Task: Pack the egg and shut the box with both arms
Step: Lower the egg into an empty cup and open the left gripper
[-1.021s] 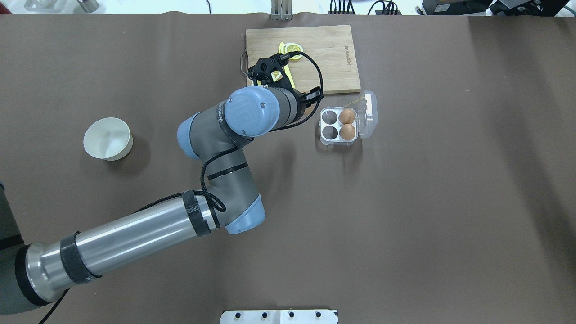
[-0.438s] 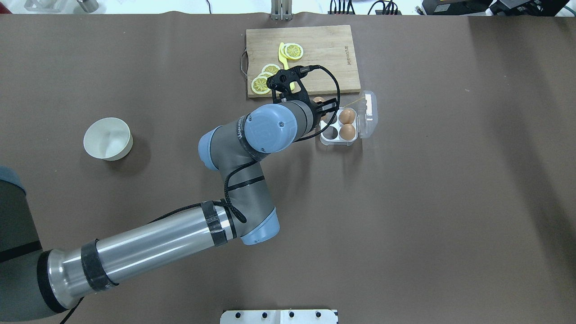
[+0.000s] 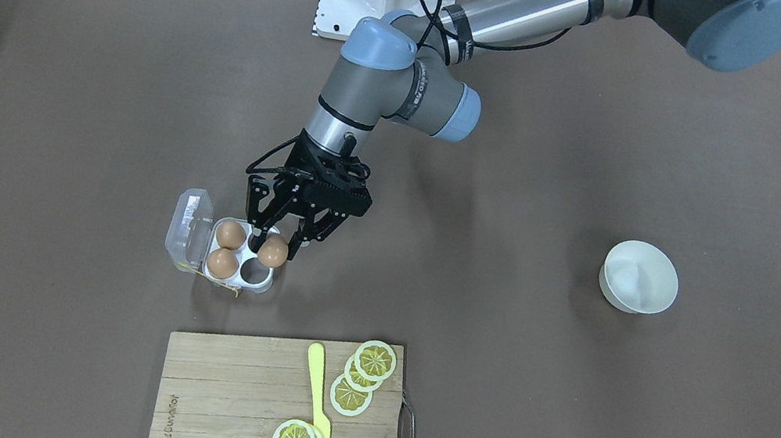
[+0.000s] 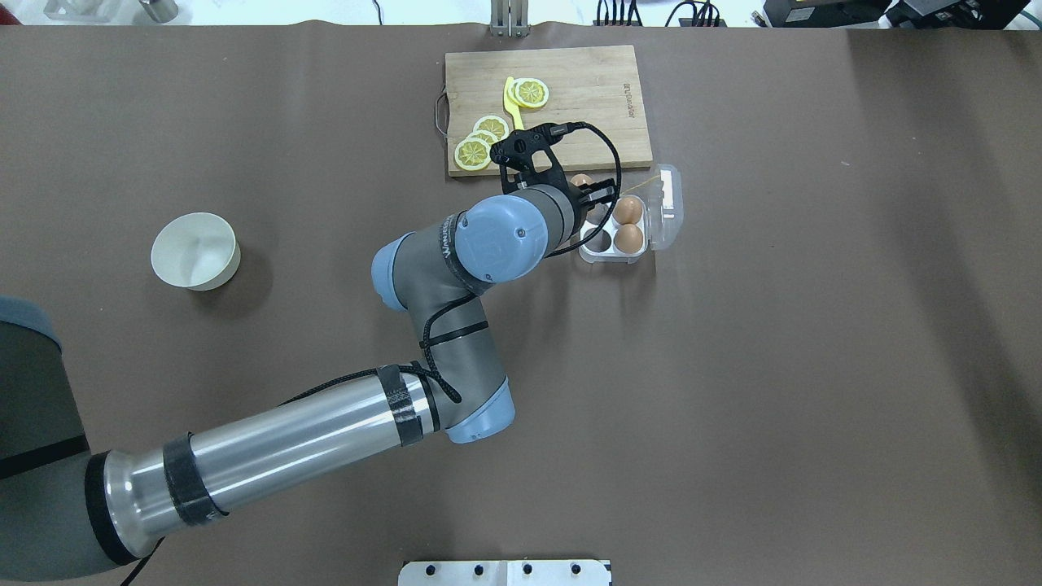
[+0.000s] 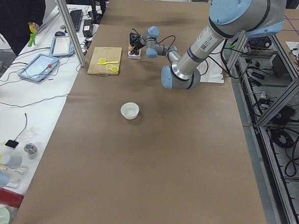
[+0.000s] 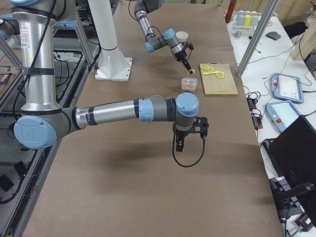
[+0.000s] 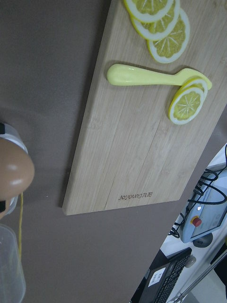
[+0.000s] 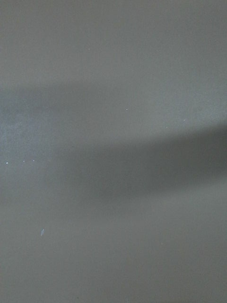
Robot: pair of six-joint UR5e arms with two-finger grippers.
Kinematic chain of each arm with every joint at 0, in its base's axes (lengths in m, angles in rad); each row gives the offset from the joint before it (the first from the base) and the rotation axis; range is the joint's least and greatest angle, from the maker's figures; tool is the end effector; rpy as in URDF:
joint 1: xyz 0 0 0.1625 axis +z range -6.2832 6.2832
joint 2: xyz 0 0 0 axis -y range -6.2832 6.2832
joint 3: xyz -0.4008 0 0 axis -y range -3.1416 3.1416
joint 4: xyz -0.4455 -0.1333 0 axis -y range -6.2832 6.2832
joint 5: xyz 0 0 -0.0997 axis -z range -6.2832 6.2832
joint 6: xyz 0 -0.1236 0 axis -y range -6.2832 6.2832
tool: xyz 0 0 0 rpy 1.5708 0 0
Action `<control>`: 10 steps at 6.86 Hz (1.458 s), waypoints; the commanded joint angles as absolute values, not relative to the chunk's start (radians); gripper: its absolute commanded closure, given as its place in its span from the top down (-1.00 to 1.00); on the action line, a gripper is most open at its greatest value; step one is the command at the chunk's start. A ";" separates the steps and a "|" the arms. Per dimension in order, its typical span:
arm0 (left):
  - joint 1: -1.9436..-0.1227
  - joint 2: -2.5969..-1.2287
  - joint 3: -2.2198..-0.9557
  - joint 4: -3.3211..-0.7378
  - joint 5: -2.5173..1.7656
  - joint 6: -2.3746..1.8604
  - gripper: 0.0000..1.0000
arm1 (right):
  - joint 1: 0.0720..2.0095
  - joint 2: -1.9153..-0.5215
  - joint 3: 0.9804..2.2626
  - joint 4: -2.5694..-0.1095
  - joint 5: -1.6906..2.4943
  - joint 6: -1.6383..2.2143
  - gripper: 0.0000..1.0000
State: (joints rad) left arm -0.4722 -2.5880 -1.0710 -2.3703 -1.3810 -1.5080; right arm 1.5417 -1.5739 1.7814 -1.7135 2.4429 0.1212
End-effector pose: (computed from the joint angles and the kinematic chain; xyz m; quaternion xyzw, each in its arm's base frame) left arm 0.7041 -0.5355 0.0868 0.2333 0.5677 -0.2168 0.7592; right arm 0.0230 -0.5402 0.5444 -0.0024 -0.4232 0.0280 0.9056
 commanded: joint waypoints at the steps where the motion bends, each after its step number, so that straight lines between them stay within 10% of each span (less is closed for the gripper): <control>1: -0.468 -2.600 -1.045 -2.379 -1.373 -1.508 -1.00 | 1.542 -1.574 1.779 -1.715 2.444 0.121 1.00; 3: -0.456 -2.600 -1.045 -2.379 -1.373 -1.508 -0.96 | 1.542 -1.574 1.776 -1.713 2.442 0.121 1.00; 5: -0.451 -2.602 -1.042 -2.378 -1.373 -1.508 -0.21 | 1.542 -1.574 1.779 -1.713 2.444 0.130 1.00; 10: -0.436 -2.611 -1.057 -2.372 -1.358 -1.509 0.94 | 1.539 -1.554 1.773 -1.713 2.444 0.141 1.00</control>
